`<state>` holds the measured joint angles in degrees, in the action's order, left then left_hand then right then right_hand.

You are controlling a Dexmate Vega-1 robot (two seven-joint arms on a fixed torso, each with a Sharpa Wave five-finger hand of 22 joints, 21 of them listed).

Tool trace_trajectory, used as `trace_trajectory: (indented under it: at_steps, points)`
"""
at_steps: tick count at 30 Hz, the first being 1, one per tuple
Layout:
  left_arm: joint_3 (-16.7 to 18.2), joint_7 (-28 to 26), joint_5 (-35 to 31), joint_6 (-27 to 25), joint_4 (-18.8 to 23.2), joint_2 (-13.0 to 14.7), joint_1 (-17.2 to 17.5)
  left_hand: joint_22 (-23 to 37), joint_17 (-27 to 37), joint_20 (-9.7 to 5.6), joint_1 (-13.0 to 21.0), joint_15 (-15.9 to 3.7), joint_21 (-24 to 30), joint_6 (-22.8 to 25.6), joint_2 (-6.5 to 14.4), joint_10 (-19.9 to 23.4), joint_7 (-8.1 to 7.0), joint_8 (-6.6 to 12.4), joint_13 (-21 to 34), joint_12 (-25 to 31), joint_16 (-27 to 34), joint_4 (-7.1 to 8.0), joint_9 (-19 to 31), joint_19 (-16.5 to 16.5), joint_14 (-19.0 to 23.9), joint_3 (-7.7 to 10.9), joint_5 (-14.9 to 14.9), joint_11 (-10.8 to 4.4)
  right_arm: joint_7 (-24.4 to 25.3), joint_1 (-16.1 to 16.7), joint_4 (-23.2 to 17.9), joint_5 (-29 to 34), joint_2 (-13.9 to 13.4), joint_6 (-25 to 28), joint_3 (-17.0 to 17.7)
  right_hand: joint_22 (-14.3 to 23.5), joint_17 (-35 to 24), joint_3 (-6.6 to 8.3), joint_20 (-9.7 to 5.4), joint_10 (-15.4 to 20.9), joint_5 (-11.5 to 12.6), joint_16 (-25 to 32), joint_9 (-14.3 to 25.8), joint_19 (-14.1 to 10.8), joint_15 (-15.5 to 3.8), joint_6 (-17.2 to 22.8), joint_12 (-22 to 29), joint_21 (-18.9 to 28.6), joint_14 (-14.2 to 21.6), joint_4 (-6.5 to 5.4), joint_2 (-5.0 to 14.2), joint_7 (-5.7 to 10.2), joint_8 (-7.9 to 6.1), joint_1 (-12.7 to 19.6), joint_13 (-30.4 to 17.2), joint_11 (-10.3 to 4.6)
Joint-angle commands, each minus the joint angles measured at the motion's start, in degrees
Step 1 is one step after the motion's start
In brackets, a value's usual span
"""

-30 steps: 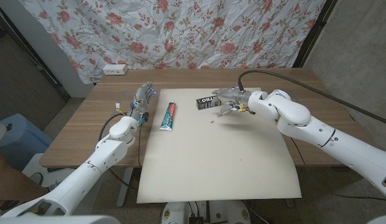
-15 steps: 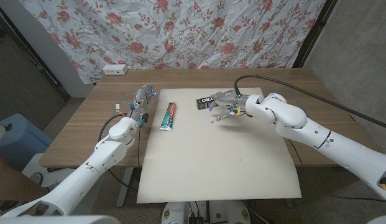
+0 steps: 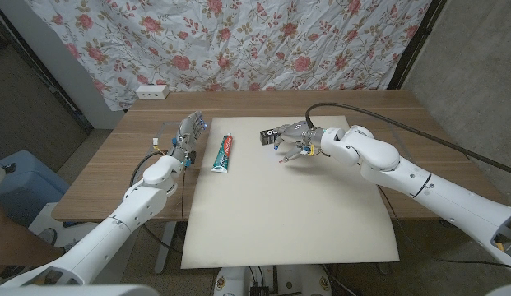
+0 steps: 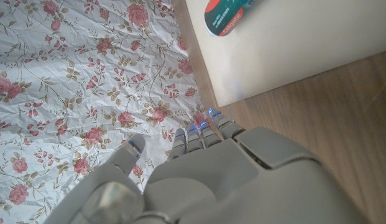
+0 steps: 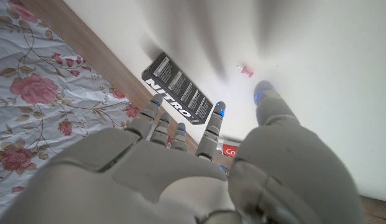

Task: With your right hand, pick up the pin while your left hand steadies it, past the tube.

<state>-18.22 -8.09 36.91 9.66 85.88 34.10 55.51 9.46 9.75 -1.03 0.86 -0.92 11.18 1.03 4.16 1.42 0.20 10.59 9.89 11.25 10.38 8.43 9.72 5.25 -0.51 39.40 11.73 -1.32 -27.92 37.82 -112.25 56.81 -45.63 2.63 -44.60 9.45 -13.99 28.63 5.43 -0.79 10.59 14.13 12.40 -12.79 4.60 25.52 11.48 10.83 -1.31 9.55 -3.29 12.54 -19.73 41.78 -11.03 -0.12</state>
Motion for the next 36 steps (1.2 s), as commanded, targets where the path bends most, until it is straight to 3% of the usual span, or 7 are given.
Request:
trace_trajectory:
  at_steps: [1,24,36]
  points:
    - [0.1,0.7,0.4,-0.4,0.2,0.6,0.4,0.3,0.1,0.01,0.1,0.25,0.0,0.3,5.1,0.3,-0.15,-0.13,0.2,-0.2,-0.2,0.07,0.3,0.3,0.2,0.44,-0.1,-0.19,3.4,0.0,2.3,1.3,0.4,-1.8,-0.8,0.3,-0.2,0.27,-0.37,0.8,-0.1,0.5,0.4,-0.8,-0.11,1.2,0.6,0.5,0.9,0.21,0.27,-0.04,-0.81,1.1,-0.3,-0.21]
    - [-0.6,1.1,0.3,-1.0,-0.3,0.4,0.1,0.3,0.2,0.04,-0.1,0.39,-0.1,0.3,5.1,0.4,-0.25,-0.15,0.2,-0.2,-0.1,0.24,0.3,0.4,0.3,0.51,-0.1,-0.2,6.8,0.0,5.2,2.0,0.3,-3.9,-1.7,0.3,-0.4,0.07,-1.0,2.1,0.0,0.9,0.5,-1.9,-0.85,2.9,0.8,0.6,1.8,0.36,0.14,0.02,-1.74,2.4,-0.3,-0.53]
    - [-0.6,1.1,0.4,-1.3,-0.1,0.6,0.3,0.3,0.2,0.05,-0.2,0.44,-0.1,0.3,5.1,0.4,-0.25,-0.15,0.2,-0.2,-0.1,0.29,0.3,0.4,0.4,0.54,-0.2,-0.24,9.9,-0.1,6.9,2.0,0.2,-5.4,-1.8,0.3,-0.8,-0.58,-0.97,3.6,0.1,1.6,0.8,-3.6,-1.84,5.5,1.0,0.9,3.4,0.02,-0.19,-0.03,-3.09,2.7,-0.3,-0.88]
